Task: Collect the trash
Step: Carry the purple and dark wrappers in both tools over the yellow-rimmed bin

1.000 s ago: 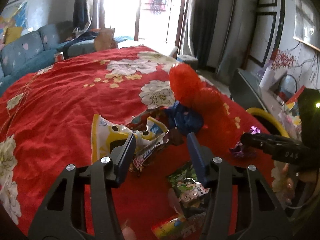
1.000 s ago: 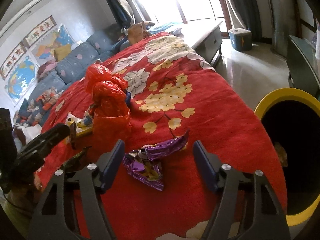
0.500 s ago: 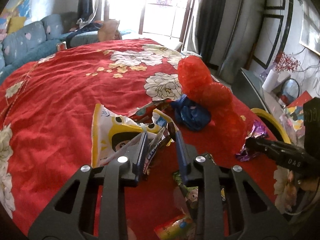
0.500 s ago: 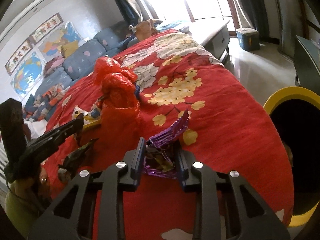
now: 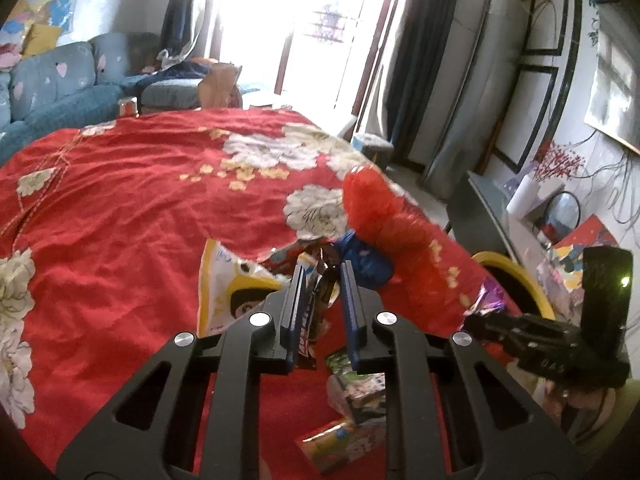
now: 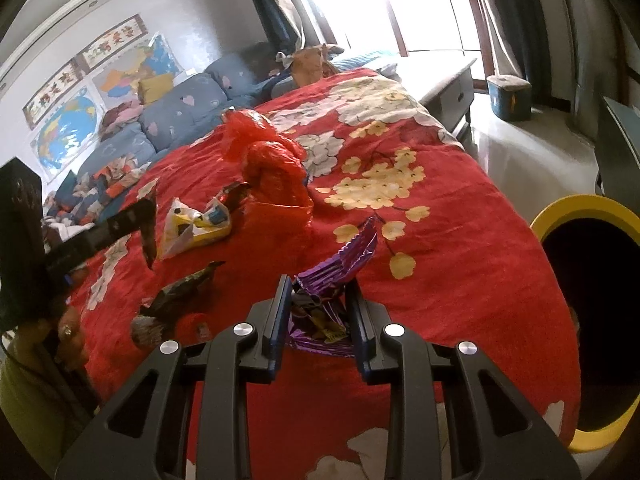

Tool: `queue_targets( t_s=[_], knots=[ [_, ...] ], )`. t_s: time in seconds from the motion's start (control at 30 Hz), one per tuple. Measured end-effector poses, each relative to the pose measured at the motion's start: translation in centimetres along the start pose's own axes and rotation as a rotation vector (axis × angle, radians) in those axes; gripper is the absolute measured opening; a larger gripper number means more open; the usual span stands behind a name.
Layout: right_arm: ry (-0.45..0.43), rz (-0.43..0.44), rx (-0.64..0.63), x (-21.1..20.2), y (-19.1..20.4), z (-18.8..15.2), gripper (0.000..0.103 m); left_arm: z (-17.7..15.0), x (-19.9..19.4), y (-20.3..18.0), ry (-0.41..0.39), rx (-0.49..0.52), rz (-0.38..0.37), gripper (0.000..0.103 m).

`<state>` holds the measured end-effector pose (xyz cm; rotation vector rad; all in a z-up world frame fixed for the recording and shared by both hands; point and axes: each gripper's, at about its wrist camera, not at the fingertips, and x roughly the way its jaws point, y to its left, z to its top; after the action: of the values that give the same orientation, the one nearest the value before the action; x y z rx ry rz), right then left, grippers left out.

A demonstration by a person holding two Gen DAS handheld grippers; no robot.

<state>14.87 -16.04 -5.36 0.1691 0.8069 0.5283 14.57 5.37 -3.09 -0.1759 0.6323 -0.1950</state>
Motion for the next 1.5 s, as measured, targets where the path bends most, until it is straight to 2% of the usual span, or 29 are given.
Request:
queue_targets(
  t_s=[0.27, 0.6, 1.5],
  knots=[
    [-0.038, 0.005, -0.016, -1.7, 0.3, 0.4, 0.026, 0.7, -1.5, -2.1, -0.044, 0.01, -0.058, 0.011],
    [-0.087, -0.022, 0.002, -4.0, -0.9, 1.0, 0.026, 0.3, -1.3, -4.9, -0.036, 0.014, -0.115, 0.011],
    [-0.228, -0.171, 0.141, -9.2, -9.0, 2.3, 0.026, -1.1, 0.5, -12.6, 0.014, 0.079, -0.234, 0.01]
  ],
)
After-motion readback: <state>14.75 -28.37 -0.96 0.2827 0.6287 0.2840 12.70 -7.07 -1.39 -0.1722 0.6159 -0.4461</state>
